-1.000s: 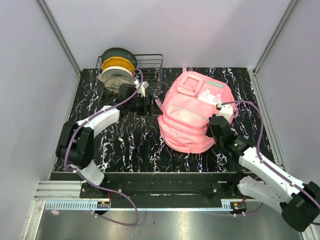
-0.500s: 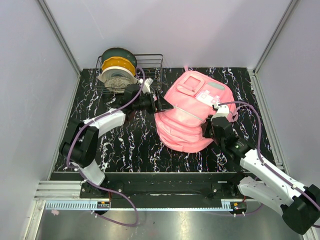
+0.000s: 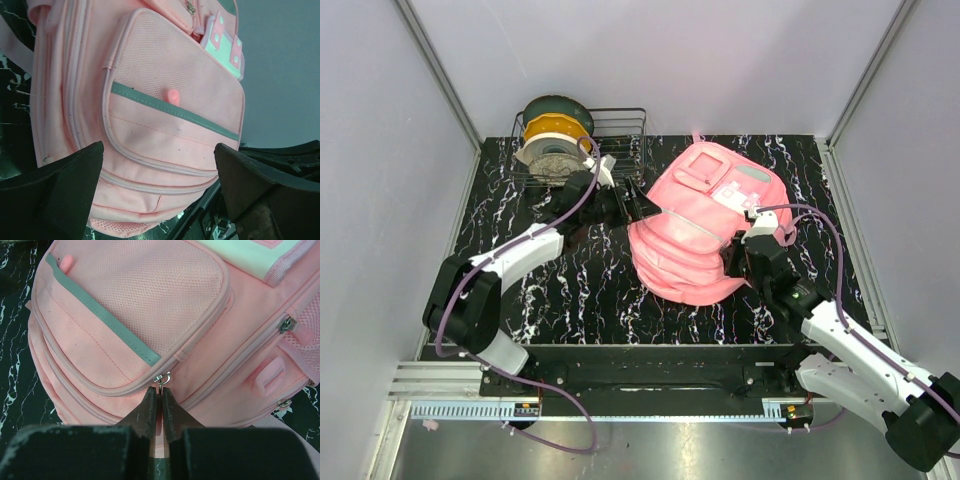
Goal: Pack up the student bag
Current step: Zip the student bag at the center of the board.
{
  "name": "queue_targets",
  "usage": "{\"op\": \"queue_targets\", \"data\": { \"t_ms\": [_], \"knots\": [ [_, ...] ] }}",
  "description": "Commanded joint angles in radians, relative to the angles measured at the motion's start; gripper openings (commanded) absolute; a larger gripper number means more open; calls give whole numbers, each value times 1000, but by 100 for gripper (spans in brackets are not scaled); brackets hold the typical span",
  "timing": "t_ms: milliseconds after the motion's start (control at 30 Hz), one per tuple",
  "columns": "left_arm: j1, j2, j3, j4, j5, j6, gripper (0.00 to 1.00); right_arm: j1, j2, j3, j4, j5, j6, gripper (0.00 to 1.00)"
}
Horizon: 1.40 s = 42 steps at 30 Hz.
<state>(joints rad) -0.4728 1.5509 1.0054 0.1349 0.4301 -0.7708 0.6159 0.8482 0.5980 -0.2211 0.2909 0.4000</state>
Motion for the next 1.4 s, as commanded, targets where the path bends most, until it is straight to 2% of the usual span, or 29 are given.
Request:
{"op": "queue_targets", "data": {
  "t_ms": [0, 233, 300, 367, 400, 433, 500, 533, 567, 700, 833, 967, 1033, 1133, 1267, 1367],
  "knots": [
    [0, 15, 6, -3, -56, 8, 97, 1, -3, 8, 74, -59, -9, 0],
    [-23, 119, 4, 158, 22, -87, 89, 4, -18, 5, 85, -84, -13, 0],
    [-24, 146, -1, 225, 47, -120, 84, 2, -23, 2, 83, -87, -16, 0],
    [-26, 165, 8, 253, 56, -130, 75, 2, -24, 2, 77, -99, -20, 0],
    [-24, 173, 10, 261, 70, -131, 66, 2, -28, 0, 75, -104, -20, 0],
    [-26, 179, 13, 275, 75, -139, 49, 2, -32, -3, 74, -105, -18, 0],
    [-26, 189, 13, 284, 84, -140, 23, 1, -47, -12, 63, -96, -12, 0],
    [-23, 192, 13, 282, 85, -139, 3, 2, -54, -17, 60, -78, -13, 0],
    [-21, 195, 19, 278, 91, -133, 0, 2, -66, -24, 52, -70, -16, 0],
    [6, 176, 21, 236, 122, -67, 0, 2, -80, -32, 14, 8, -20, 0],
    [65, 146, 27, 145, 170, 16, 0, 1, -34, 0, -32, 152, 16, 0],
    [125, 143, 59, 85, 248, 83, 0, -1, 46, 20, -47, 192, 45, 0],
    [126, 152, 88, 8, 274, 146, 0, -4, 58, 19, -44, 218, 59, 0],
    [126, 155, 99, -3, 291, 165, 0, -13, 60, 16, -46, 252, 89, 0],
    [128, 163, 84, -1, 300, 171, 0, -34, 38, 22, -38, 255, 120, 0],
    [126, 160, 70, 17, 309, 168, 0, -57, 41, 39, -29, 162, 93, 1]
  ]
}}
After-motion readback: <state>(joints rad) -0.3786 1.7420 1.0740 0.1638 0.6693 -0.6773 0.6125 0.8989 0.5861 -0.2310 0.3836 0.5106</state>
